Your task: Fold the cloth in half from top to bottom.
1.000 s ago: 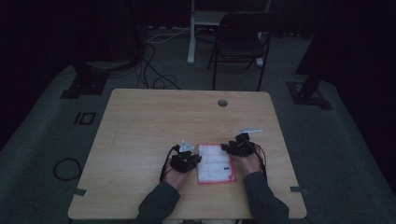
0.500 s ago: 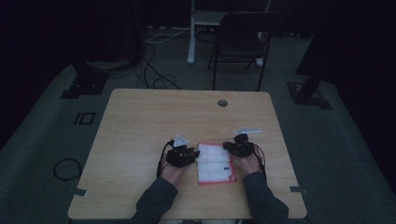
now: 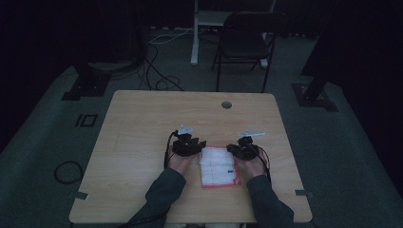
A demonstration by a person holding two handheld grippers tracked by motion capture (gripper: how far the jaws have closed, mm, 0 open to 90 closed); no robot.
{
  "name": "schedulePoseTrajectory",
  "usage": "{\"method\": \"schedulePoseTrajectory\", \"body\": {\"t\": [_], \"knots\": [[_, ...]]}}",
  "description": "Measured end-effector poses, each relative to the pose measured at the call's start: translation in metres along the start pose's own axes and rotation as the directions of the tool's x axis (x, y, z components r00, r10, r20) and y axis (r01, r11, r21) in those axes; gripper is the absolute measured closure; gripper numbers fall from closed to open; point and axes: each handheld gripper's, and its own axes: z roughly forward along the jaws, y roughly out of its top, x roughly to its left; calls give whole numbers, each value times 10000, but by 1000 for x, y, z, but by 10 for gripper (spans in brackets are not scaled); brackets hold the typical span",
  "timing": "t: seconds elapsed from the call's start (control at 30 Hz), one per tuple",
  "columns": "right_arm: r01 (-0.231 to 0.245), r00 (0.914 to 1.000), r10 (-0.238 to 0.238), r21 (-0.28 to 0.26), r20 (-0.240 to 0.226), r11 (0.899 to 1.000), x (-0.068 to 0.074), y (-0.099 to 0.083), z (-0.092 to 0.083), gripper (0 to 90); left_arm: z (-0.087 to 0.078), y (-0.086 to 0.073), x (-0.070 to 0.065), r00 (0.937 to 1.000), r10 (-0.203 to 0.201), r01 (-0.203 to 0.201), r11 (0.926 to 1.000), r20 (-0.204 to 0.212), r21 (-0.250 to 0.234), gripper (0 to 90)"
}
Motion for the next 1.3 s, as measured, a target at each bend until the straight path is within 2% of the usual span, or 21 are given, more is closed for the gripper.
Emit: {"method": "schedulePoseTrajectory", "body": {"t": [0.13,0.27,0.33,0.37,0.47,0.57,0.8,1.0,1.3], "knots": [[10,10000,-10,-18,4,10000,0,0,0,838,4,-2,5,9993,-374,374,9992,41,170,562],[11,10000,-11,-41,16,10000,1,0,0,838,8,-5,4,9992,-366,358,9983,165,466,564],[3,10000,-3,-49,2,10000,0,0,-1,838,9,-4,4,9984,-521,506,9968,223,625,616],[-11,10000,11,-52,1,10000,0,0,-1,838,9,-4,3,9985,-496,479,9964,221,700,672],[-21,10000,20,-126,-25,9999,1,0,-2,837,7,-2,-2,9996,-186,169,9968,213,781,802],[34,10000,-35,-195,-45,9998,1,0,-4,837,3,1,-6,9997,-6,-10,9976,244,690,861],[65,9999,-68,-345,-89,9994,2,0,-10,836,-4,2,-14,9993,185,-201,9985,322,501,869],[200,9997,-205,-422,-134,9989,4,0,-17,834,-10,3,-23,9981,541,-553,9977,299,394,869],[204,9997,-215,-709,-151,9973,6,-5,-27,823,-21,-1,-30,9968,670,-678,9976,444,154,869]]}}
